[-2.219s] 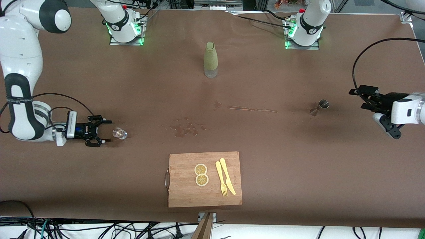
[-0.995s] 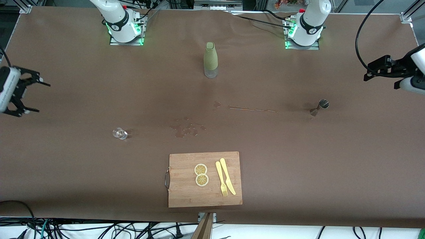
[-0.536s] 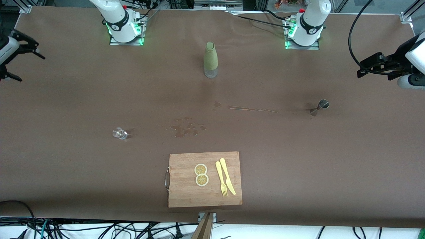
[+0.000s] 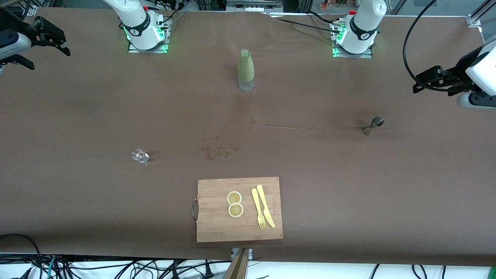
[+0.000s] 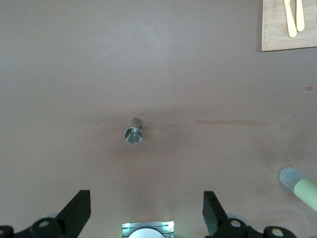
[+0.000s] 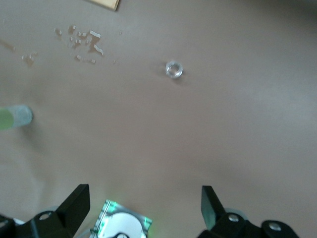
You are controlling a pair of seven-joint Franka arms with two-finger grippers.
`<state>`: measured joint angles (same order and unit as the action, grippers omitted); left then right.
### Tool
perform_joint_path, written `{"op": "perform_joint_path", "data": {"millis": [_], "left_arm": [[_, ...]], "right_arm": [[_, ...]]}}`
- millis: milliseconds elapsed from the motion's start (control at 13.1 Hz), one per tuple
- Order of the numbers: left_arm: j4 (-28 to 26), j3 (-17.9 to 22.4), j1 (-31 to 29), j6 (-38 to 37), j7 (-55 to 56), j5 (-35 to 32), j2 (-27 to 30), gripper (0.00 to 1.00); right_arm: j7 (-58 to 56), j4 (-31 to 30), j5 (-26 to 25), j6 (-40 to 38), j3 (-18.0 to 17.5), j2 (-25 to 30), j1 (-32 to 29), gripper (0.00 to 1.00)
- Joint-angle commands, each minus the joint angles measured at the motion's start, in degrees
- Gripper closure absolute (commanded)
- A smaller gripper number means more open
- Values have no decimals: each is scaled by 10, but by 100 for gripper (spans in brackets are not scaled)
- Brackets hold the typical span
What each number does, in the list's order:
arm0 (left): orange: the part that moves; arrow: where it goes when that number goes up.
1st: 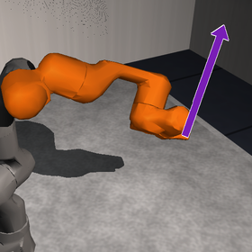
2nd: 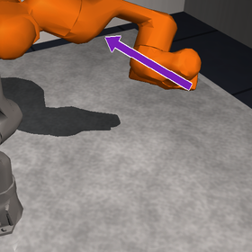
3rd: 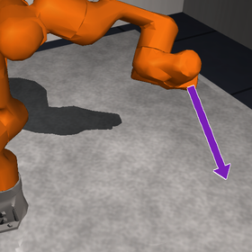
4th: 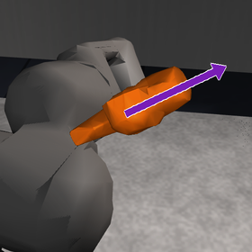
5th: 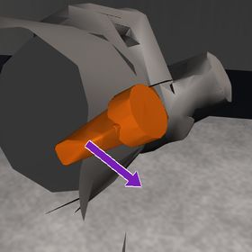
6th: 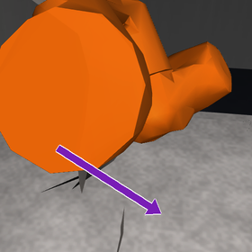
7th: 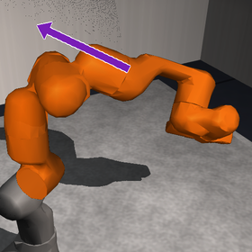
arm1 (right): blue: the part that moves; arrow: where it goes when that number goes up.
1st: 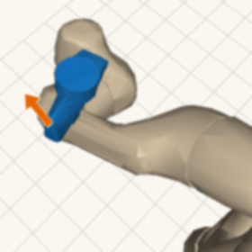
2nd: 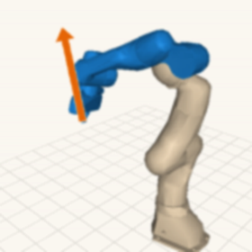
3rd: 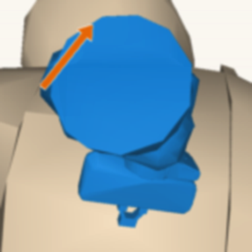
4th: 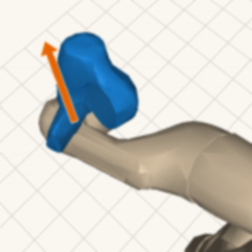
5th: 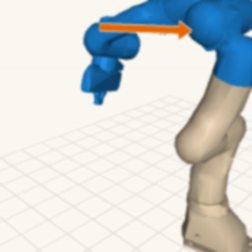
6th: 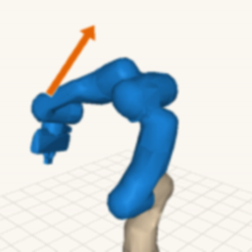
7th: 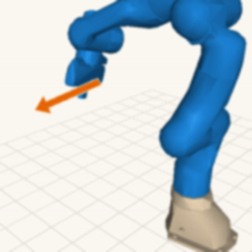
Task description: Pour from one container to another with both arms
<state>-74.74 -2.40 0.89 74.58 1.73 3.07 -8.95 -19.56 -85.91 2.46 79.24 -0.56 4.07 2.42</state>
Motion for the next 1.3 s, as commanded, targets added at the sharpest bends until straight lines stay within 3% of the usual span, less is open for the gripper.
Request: {"op": "perform_joint_path", "data": {"millis": [0, 230, 1224], "left_arm": [[6, -2, 2, 2, 5, -19, 0, 0], [6, 2, -4, 2, 4, -27, 0, 0], [10, 1, 0, 10, 5, -31, -6, 0]], "right_arm": [[27, -25, 12, 30, 10, 12, 0, 0], [139, -23, 7, 27, 6, 12, 0, 0], [196, -18, 7, -23, -5, 6, 2, 0]]}}
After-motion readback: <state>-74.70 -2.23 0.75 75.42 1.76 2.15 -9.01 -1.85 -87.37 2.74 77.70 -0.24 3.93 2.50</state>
